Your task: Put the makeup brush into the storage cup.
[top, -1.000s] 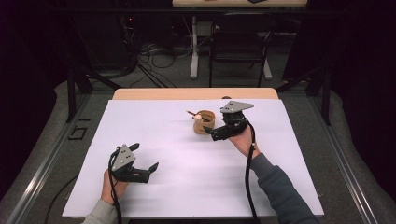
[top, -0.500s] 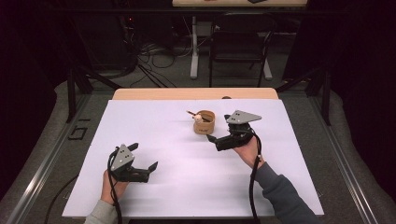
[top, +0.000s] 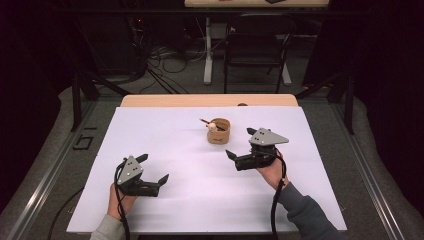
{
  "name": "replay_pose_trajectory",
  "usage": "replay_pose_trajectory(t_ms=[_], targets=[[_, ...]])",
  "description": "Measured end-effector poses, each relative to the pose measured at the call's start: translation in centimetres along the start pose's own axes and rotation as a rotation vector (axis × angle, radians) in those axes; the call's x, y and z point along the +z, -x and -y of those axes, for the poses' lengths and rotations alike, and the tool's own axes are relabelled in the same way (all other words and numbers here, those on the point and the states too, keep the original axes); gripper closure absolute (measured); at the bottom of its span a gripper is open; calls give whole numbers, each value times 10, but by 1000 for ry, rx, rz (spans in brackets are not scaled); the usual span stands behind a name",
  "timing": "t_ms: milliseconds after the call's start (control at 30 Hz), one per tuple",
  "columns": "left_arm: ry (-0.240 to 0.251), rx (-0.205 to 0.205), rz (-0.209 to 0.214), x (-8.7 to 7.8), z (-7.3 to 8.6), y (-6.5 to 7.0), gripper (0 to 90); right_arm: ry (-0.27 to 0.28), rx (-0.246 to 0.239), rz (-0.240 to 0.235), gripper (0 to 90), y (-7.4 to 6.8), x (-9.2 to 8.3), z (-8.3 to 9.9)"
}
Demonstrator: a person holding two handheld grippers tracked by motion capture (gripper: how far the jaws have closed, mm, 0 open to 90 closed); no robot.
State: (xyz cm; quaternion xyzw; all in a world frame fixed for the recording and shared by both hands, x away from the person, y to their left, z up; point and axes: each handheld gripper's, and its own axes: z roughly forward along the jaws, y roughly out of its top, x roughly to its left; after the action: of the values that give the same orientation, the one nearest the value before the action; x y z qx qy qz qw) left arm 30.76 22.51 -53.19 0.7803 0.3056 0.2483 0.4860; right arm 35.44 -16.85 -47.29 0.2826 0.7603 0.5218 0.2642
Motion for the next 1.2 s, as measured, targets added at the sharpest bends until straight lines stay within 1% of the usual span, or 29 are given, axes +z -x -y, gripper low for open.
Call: replay_pose_trajectory(t_ms=[133,267,333,567,733,800,933,1000,1033,1100,1167,1200], targets=[[0,4,1,-3,0,1,0,28,-8,5,0,-4,-10,3],[2,4,1,-5,0,3,0,43,-16,8,0,-8,-19,9],[5,5,0,-6,0,4,0,55,-14,1,0,-10,-22,11],[4,4,0,-6,1,4,0,85,-3,11,0,-13,-35,17],[8,3,2,-7,1,5,0,91,4,33,0,-13,-45,22],[9,2,1,-7,1,6,0,94,0,44,0,-12,-50,24],[-1,3,-1,-11,5,6,0,105,6,66,0,-12,-58,28],[-6,-1,-8,-14,7,5,0,88,-2,80,0,-12,-62,30],[-4,-6,-10,-16,7,4,0,92,1,84,0,-12,-62,30],[-4,-8,-15,-18,8,4,0,88,10,82,0,-12,-66,33],[-4,-7,-19,-20,9,3,0,84,13,91,0,-11,-70,36],[0,-14,-22,-21,10,3,0,86,18,90,0,-11,-71,37]])
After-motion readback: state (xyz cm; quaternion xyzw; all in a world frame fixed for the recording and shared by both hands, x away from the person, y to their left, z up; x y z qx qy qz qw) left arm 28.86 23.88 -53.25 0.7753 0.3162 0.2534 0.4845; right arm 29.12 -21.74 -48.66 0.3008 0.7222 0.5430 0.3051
